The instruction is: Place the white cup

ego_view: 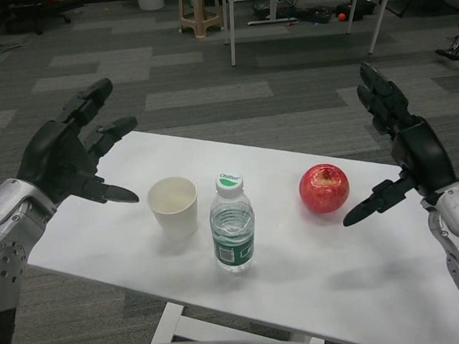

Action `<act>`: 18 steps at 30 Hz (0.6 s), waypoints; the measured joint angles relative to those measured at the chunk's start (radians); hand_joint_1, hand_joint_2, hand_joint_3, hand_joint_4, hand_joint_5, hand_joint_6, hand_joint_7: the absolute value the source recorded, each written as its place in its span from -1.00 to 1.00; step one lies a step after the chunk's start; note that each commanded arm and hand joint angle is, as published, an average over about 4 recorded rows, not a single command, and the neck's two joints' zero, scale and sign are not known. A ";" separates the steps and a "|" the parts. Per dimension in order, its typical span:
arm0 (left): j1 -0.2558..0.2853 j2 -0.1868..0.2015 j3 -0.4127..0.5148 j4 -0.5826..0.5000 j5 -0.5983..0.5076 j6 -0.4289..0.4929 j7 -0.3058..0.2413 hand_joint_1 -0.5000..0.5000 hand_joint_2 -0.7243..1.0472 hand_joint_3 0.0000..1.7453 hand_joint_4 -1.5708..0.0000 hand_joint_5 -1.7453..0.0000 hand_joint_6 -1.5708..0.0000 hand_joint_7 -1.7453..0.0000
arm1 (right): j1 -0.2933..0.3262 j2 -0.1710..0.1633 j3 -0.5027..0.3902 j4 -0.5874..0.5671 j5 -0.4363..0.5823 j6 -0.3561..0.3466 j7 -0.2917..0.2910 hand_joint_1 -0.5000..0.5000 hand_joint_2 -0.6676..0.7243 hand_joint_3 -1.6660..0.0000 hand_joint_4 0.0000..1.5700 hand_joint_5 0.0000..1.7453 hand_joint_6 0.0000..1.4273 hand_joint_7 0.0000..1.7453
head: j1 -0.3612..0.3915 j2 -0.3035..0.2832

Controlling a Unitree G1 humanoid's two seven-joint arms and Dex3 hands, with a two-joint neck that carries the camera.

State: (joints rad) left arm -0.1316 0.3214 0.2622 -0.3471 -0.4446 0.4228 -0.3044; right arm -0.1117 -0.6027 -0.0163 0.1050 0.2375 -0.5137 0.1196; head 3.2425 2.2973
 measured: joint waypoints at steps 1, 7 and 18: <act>0.000 0.000 0.000 -0.003 -0.005 0.000 0.000 -1.00 -0.10 -0.90 1.00 0.18 1.00 0.84 | 0.000 0.000 0.000 0.000 0.000 0.000 0.000 -0.75 0.07 1.00 -1.00 -1.00 -1.00 -1.00 | -0.001 0.001; 0.001 0.001 0.000 -0.005 -0.009 0.000 0.000 -1.00 -0.10 -0.90 1.00 0.21 1.00 0.84 | 0.000 0.000 0.000 0.000 0.000 0.000 0.000 -0.75 0.02 1.00 -1.00 -1.00 -1.00 -1.00 | -0.003 0.001; 0.001 0.001 0.000 -0.005 -0.009 0.001 0.000 -1.00 -0.10 -0.90 1.00 0.29 1.00 0.84 | 0.000 0.003 0.000 0.000 0.000 0.000 0.000 -0.75 0.00 1.00 -1.00 -1.00 -1.00 -1.00 | -0.008 -0.003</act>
